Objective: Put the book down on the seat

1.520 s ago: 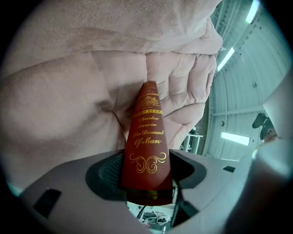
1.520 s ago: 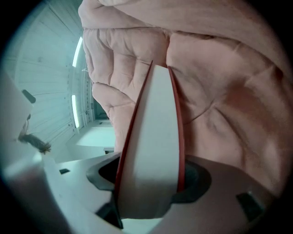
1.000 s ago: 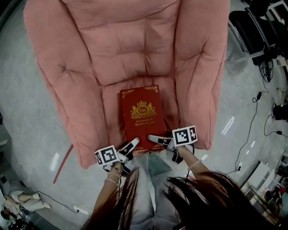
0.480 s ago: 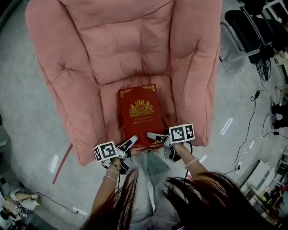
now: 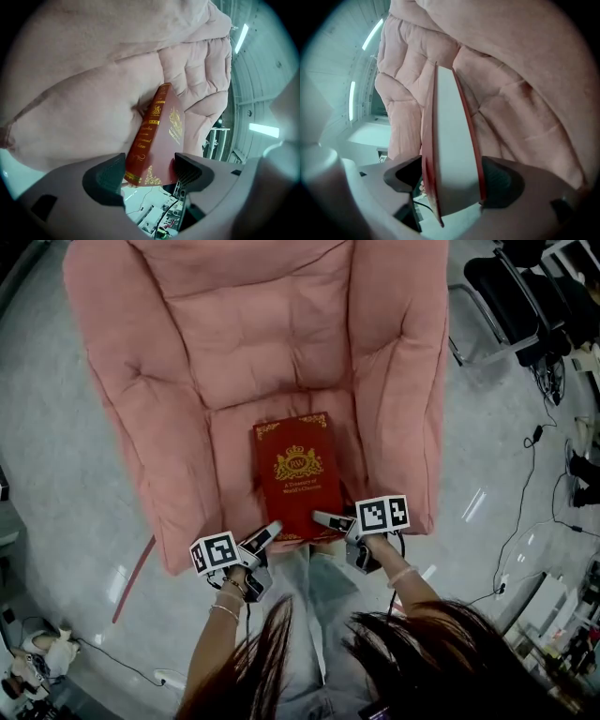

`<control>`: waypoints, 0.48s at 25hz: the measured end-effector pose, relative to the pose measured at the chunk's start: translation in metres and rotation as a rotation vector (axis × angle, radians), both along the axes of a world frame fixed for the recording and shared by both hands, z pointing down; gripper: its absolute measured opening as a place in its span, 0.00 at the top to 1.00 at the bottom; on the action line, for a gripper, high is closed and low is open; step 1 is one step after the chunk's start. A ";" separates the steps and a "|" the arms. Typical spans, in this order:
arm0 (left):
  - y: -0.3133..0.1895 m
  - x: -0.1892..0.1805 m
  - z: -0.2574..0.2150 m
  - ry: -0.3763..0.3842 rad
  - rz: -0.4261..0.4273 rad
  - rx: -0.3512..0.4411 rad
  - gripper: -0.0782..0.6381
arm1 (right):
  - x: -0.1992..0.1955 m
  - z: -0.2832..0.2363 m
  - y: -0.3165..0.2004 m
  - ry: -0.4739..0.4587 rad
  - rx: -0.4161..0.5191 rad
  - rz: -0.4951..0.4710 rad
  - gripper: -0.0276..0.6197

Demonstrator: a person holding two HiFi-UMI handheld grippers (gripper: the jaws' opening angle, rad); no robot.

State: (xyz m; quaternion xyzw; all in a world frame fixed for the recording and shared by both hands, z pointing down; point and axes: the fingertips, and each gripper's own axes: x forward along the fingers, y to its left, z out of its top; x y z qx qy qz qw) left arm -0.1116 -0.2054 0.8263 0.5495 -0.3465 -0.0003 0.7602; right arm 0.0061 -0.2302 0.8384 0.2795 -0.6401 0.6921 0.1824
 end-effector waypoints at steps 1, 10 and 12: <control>0.003 -0.003 -0.001 -0.007 0.000 0.004 0.45 | 0.001 0.000 0.003 0.009 0.004 -0.010 0.37; 0.025 -0.005 -0.006 -0.043 0.004 0.022 0.45 | 0.011 0.000 0.016 0.047 0.022 -0.032 0.37; 0.027 -0.007 -0.006 -0.039 -0.002 0.016 0.45 | 0.008 -0.001 0.013 0.049 0.022 -0.030 0.37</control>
